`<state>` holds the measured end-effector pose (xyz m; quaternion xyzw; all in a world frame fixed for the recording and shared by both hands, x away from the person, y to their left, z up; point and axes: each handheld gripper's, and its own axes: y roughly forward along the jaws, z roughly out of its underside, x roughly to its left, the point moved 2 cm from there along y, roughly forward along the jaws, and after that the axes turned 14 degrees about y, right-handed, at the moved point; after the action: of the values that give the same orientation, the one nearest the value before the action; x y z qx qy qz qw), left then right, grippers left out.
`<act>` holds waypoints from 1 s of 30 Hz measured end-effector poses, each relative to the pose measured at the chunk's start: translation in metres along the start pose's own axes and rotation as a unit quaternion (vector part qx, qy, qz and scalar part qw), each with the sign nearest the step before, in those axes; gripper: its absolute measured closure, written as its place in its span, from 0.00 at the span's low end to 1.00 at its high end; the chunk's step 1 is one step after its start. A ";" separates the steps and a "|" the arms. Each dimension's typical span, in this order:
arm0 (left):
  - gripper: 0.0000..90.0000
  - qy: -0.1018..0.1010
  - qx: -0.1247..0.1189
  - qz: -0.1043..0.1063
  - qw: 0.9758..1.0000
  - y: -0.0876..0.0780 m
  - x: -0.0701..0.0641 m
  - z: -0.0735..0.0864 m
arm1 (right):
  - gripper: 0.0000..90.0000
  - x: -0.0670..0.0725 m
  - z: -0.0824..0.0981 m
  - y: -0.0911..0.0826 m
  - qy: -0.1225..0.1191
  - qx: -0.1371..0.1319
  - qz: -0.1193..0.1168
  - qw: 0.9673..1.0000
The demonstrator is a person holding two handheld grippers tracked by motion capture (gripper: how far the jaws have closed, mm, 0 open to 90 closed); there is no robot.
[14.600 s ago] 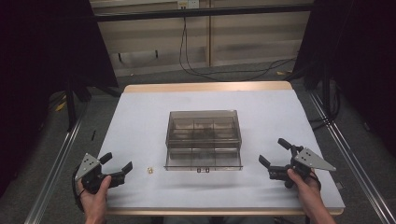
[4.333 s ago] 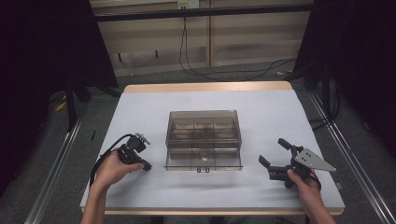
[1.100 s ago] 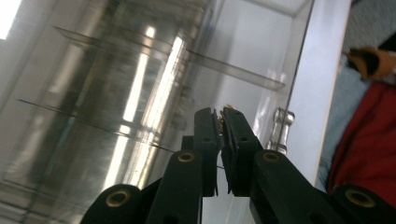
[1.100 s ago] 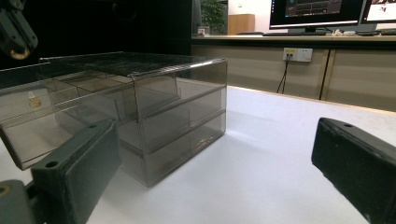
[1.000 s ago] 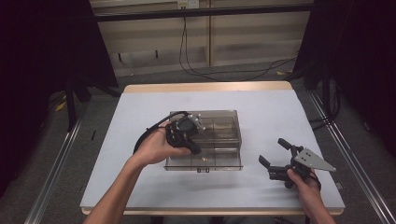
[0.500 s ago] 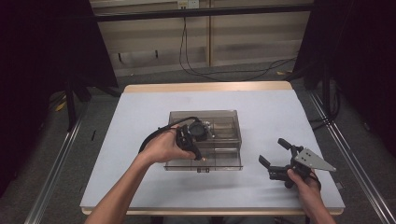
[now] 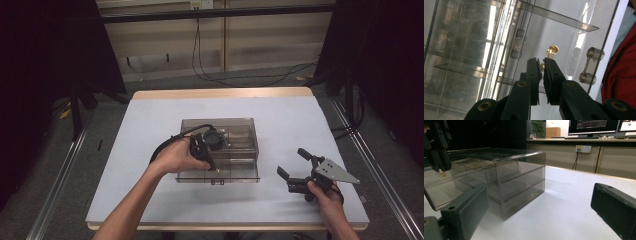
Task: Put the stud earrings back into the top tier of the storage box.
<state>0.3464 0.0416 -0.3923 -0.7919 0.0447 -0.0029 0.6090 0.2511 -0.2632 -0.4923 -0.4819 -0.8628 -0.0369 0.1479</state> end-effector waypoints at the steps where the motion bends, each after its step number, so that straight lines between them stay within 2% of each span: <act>1: 0.91 -0.003 -0.004 0.001 1.000 -0.001 0.000 0.000 | 0.01 0.000 0.000 0.000 0.000 0.000 -0.001 1.000; 6: 0.87 -0.009 -0.014 -0.003 1.000 -0.005 0.001 0.002 | 0.01 0.000 0.000 0.000 0.000 0.000 -0.001 1.000; 7: 0.84 -0.018 -0.033 -0.001 0.999 -0.007 0.002 0.004 | 0.01 0.000 0.000 0.000 -0.001 0.000 -0.002 1.000; 10: 0.81 -0.022 -0.040 0.001 0.999 -0.008 0.003 0.007 | 0.01 0.000 0.000 0.000 0.000 0.000 -0.001 1.000; 12: 0.78 -0.032 -0.061 -0.002 0.998 -0.010 0.004 0.011 | 0.01 0.000 0.000 0.000 0.000 0.000 -0.001 1.000; 13: 0.77 -0.032 -0.061 -0.002 0.998 -0.010 0.004 0.011 | 0.01 0.000 0.000 0.000 0.000 0.000 -0.001 1.000; 15: 0.75 -0.032 -0.076 0.001 0.997 -0.014 0.005 0.015 | 0.01 0.000 0.000 0.000 0.000 0.000 -0.001 1.000; 16: 0.70 -0.036 -0.085 -0.004 0.996 -0.015 0.005 0.016 | 0.01 0.000 0.000 0.000 0.001 0.000 -0.001 1.000; 18: 0.66 -0.033 -0.105 -0.004 0.994 -0.019 0.004 0.021 | 0.01 0.000 0.000 0.000 0.001 0.000 -0.001 1.000; 19: 0.64 -0.033 -0.105 -0.004 0.994 -0.019 0.004 0.021 | 0.01 0.000 0.000 0.000 0.001 0.000 -0.001 1.000; 21: 0.55 -0.034 -0.128 -0.011 0.991 -0.023 0.000 0.026 | 0.01 0.000 0.000 0.000 -0.001 0.000 -0.002 1.000; 22: 0.51 -0.034 -0.128 -0.011 0.991 -0.023 0.000 0.026 | 0.01 0.000 0.000 0.000 -0.001 0.000 -0.002 1.000; 23: 0.50 -0.031 -0.147 -0.018 0.989 -0.027 -0.003 0.030 | 0.01 0.000 0.000 0.000 0.001 0.000 -0.001 1.000; 25: 0.43 -0.038 -0.159 -0.028 0.986 -0.029 -0.005 0.033 | 0.01 0.000 0.000 0.000 0.000 0.000 -0.001 1.000; 26: 0.40 -0.048 -0.176 -0.038 0.983 -0.031 -0.006 0.036 | 0.01 0.000 0.000 0.000 0.000 0.000 -0.001 1.000; 27: 0.37 -0.054 -0.185 -0.046 0.980 -0.032 -0.007 0.038 | 0.01 0.000 0.000 0.000 0.000 0.000 -0.001 1.000; 28: 0.34 -0.054 -0.185 -0.046 0.980 -0.032 -0.007 0.038 | 0.01 0.000 0.000 0.000 0.000 0.000 -0.001 1.000; 29: 0.31 -0.059 -0.195 -0.058 0.977 -0.035 -0.006 0.044 | 0.01 0.000 0.000 0.000 0.000 0.000 -0.001 1.000; 30: 0.30 -0.059 -0.199 -0.067 0.976 -0.037 -0.005 0.048 | 0.01 0.000 0.000 0.000 0.000 0.000 -0.001 1.000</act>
<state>0.3463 0.0978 -0.3690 -0.8970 -0.0452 0.0119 0.4395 0.2511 -0.2633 -0.4923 -0.4813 -0.8632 -0.0372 0.1479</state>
